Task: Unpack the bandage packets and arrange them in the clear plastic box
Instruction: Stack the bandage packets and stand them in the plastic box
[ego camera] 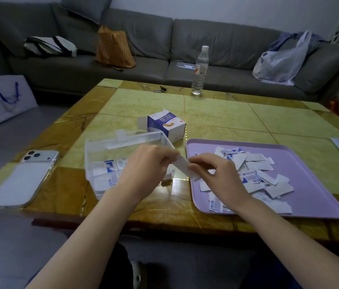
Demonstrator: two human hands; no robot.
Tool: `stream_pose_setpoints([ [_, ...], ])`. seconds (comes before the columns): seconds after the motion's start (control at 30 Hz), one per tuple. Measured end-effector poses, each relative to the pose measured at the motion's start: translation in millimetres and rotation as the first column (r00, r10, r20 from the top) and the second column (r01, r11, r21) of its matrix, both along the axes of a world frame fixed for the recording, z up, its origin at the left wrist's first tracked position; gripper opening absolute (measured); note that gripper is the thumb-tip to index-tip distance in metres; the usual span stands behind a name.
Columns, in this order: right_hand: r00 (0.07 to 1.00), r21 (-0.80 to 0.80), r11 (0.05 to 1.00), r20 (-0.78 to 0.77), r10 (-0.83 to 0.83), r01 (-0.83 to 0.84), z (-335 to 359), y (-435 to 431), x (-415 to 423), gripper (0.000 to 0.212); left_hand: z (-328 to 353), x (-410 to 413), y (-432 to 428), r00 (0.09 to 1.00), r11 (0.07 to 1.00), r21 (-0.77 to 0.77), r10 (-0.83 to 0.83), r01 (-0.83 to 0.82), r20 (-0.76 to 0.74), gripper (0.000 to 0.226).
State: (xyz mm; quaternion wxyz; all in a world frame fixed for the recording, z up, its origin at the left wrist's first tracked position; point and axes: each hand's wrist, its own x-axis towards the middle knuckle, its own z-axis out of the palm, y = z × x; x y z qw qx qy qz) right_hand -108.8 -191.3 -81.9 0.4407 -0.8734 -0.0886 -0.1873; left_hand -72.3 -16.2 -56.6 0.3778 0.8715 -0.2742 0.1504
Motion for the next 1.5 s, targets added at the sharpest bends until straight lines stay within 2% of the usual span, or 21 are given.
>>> stream_pose_setpoints([
  [0.07, 1.0, -0.034, 0.999, 0.014, 0.004, -0.004, 10.8, 11.7, 5.6, 0.016, 1.3, 2.0, 9.0, 0.999, 0.999, -0.037, 0.024, -0.023, 0.023, 0.021],
  [0.2, 0.997, -0.067, 0.997, -0.063, 0.038, -0.042, 29.4, 30.4, 16.8, 0.013, 4.0, 6.9, 26.0, 0.997, 0.99, -0.118, 0.076, -0.074, 0.013, 0.014],
  [0.4, 0.957, 0.027, 0.987, -0.24, 0.163, -0.161, 47.9, 70.3, 34.2, 0.012, 7.5, 12.0, 56.3, 0.989, 0.971, -0.189, 0.151, -0.149, -0.003, 0.008],
  [0.6, 0.939, 0.024, 0.983, -0.293, 0.181, -0.182, 54.0, 103.1, 49.2, 0.015, 6.7, 14.5, 82.8, 0.976, 0.953, -0.217, 0.217, -0.213, -0.006, 0.01],
  [0.7, 0.929, -0.013, 0.995, -0.36, 0.087, -0.098, 50.0, 110.3, 65.4, 0.017, -1.2, 18.2, 98.1, 0.945, 0.936, -0.133, 0.32, -0.326, -0.07, 0.02],
  [0.8, 0.874, -0.037, 0.999, -0.486, 0.002, -0.023, 39.7, 114.7, 84.2, 0.017, -12.5, 20.0, 113.2, 0.861, 0.875, 0.115, 0.484, -0.471, -0.158, 0.034],
  [0.9, 0.796, -0.051, 0.999, -0.605, -0.02, -0.014, 29.0, 123.1, 93.2, 0.017, -22.0, 20.9, 123.8, 0.821, 0.857, 0.217, 0.511, -0.467, -0.254, 0.04],
  [0.97, 0.76, -0.083, 0.996, -0.649, -0.033, -0.028, 24.8, 131.5, 96.5, 0.02, -25.6, 21.8, 128.6, 0.814, 0.869, 0.238, 0.491, -0.433, -0.311, 0.042],
  [1.07, 0.722, -0.212, 0.974, -0.686, -0.093, -0.076, 24.3, 146.1, 100.8, 0.028, -29.4, 20.3, 130.8, 0.817, 0.884, 0.239, 0.464, -0.402, -0.343, 0.045],
  [1.2, 0.696, -0.364, 0.92, -0.698, -0.165, -0.147, 26.8, 161.7, 103.5, 0.015, -31.6, 16.7, 130.4, 0.82, 0.889, 0.223, 0.455, -0.4, -0.346, 0.046],
  [1.33, 0.654, -0.417, 0.886, -0.731, -0.194, -0.203, 27.3, 174.4, 100.3, 0.013, -33.6, 15.0, 129.3, 0.819, 0.889, 0.229, 0.454, -0.396, -0.351, 0.047],
  [1.5, 0.668, -0.537, 0.789, -0.708, -0.23, -0.297, 25.4, 185.2, 101.6, 0.02, -36.3, 15.6, 129.1, 0.822, 0.894, 0.217, 0.447, -0.393, -0.354, 0.047],
])
